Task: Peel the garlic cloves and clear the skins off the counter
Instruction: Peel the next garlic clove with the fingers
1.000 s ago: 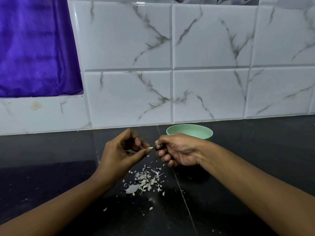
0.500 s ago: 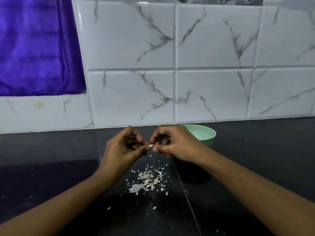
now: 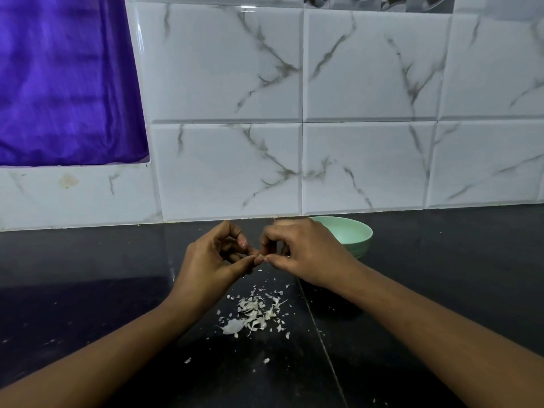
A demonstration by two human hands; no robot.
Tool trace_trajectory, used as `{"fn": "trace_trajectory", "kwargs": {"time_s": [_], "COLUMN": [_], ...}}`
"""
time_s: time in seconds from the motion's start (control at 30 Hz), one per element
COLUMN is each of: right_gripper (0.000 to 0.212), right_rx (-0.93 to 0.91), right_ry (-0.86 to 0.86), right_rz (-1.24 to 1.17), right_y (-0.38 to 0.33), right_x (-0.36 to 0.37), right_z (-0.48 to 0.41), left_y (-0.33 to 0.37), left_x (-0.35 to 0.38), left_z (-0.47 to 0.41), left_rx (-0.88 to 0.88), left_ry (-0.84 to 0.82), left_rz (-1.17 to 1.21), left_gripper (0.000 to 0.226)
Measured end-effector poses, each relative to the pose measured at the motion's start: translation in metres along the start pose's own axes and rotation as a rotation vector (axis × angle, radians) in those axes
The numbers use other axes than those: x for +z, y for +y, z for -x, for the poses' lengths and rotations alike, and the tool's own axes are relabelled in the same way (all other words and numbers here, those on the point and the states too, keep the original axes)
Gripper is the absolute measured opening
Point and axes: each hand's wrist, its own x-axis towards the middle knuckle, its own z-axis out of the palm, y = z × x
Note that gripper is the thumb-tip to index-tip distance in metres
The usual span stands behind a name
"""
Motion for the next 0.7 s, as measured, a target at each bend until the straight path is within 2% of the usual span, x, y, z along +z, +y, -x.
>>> {"fn": "trace_trajectory", "kwargs": {"time_s": [0.2, 0.53, 0.7], "right_gripper": [0.012, 0.009, 0.010], "right_rx": [-0.003, -0.021, -0.031], "right_ry": [-0.028, 0.001, 0.012], "right_rz": [0.043, 0.046, 0.017], "right_y": [0.0010, -0.0032, -0.0056], "right_x": [0.0006, 0.0028, 0.0035], "right_z": [0.0001, 0.0024, 0.0024], "left_y": [0.0011, 0.0070, 0.0067], "left_x": [-0.0002, 0.0025, 0.0006], "left_z": [-0.0007, -0.0032, -0.0034], "left_rx": [-0.038, -0.226, -0.330], "left_ry": [-0.024, 0.000, -0.057], "left_rz": [0.062, 0.406, 0.482], "left_gripper": [0.029, 0.021, 0.020]}}
